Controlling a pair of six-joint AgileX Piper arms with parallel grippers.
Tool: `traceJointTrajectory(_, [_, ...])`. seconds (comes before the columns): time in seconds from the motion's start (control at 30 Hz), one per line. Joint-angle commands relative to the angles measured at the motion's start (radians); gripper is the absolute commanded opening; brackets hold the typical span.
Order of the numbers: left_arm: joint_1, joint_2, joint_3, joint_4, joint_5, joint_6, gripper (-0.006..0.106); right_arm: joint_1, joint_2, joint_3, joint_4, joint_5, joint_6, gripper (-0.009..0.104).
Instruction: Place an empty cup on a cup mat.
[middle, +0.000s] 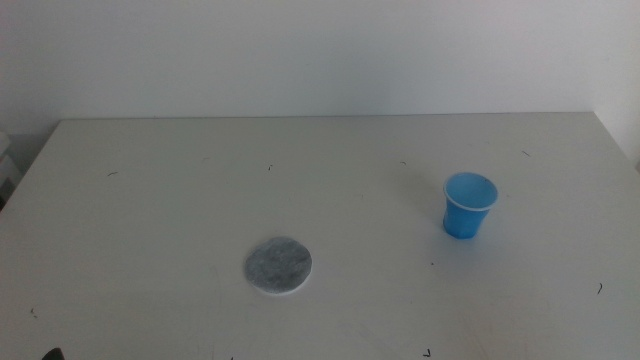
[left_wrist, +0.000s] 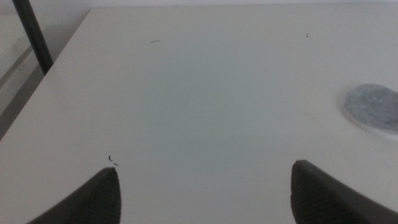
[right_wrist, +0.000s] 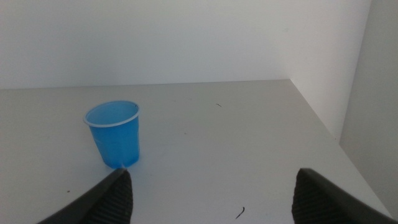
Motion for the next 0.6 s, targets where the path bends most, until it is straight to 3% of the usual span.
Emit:
traceJointTrajectory(0.0, [0.001,-0.012,-0.006,0.001,-0.067,-0.004,0.105,-0.007,-0.023,-0.033,-0.011,-0.047,-0.01,0.066])
traceJointTrajectory(0.23, [0.001,-0.012,-0.006,0.001,-0.067,-0.004,0.105,-0.007,0.055,-0.193,-0.029,0.063,-0.01,0.066])
traceJointTrajectory(0.57, [0.001,-0.012,-0.006,0.001,-0.067,-0.004,0.105,-0.007,0.363,-0.495,-0.034,0.079,-0.01,0.066])
